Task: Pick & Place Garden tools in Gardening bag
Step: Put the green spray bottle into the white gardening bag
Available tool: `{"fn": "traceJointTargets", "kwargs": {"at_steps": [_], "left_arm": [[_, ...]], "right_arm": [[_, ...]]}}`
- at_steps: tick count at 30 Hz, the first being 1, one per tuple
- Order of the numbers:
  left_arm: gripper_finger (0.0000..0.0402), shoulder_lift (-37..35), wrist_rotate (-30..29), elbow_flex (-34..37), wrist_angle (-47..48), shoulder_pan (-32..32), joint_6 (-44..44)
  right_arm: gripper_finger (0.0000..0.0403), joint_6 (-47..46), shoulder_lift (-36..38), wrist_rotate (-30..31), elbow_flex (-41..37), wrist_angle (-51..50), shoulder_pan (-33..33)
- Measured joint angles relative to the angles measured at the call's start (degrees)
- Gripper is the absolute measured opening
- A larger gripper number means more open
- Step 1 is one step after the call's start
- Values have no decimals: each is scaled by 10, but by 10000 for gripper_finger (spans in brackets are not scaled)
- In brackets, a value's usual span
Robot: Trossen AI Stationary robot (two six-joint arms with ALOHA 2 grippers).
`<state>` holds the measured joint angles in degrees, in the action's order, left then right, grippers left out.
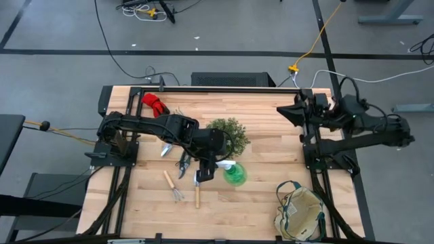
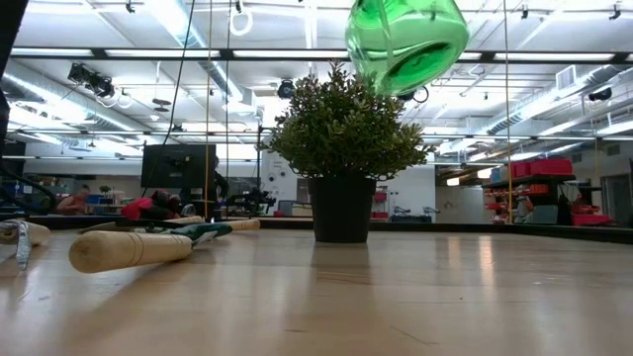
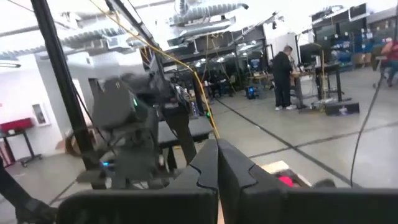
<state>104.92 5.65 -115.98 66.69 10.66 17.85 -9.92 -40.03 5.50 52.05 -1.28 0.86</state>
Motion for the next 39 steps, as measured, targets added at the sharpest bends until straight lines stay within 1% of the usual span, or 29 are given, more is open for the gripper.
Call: {"fn": "traceJointTargets", "kwargs": {"at_steps": [5,9,11,16,22,26,32,36,39], "left_arm": [[68,0,0,0,15,0,-2],[68,0,0,0,22,0,-4],[69,0,0,0,24,0,-4],[67,0,0,0,26,0,-4],[70,0,0,0,26,-1,-15],[68,0,2,0,26,-7,-11],[70,0,20,0,25,-16,0],[68,0,21,0,15,-19,14],[67,0,21,0,8,-19,15]], "right_arm": [[1,3,-45,-6,72,-27,0],[1,18,-65,-6,99,-23,0],[1,22,-71,-6,102,-20,0],[1,-27,-76,-8,102,-18,0],[1,-31,-87,-73,102,-7,0],[4,-34,-97,-100,102,-6,0],[10,-111,-110,-140,102,-4,0],[16,-90,-114,-141,102,-5,0],[34,-67,-113,-140,102,-4,0]]}}
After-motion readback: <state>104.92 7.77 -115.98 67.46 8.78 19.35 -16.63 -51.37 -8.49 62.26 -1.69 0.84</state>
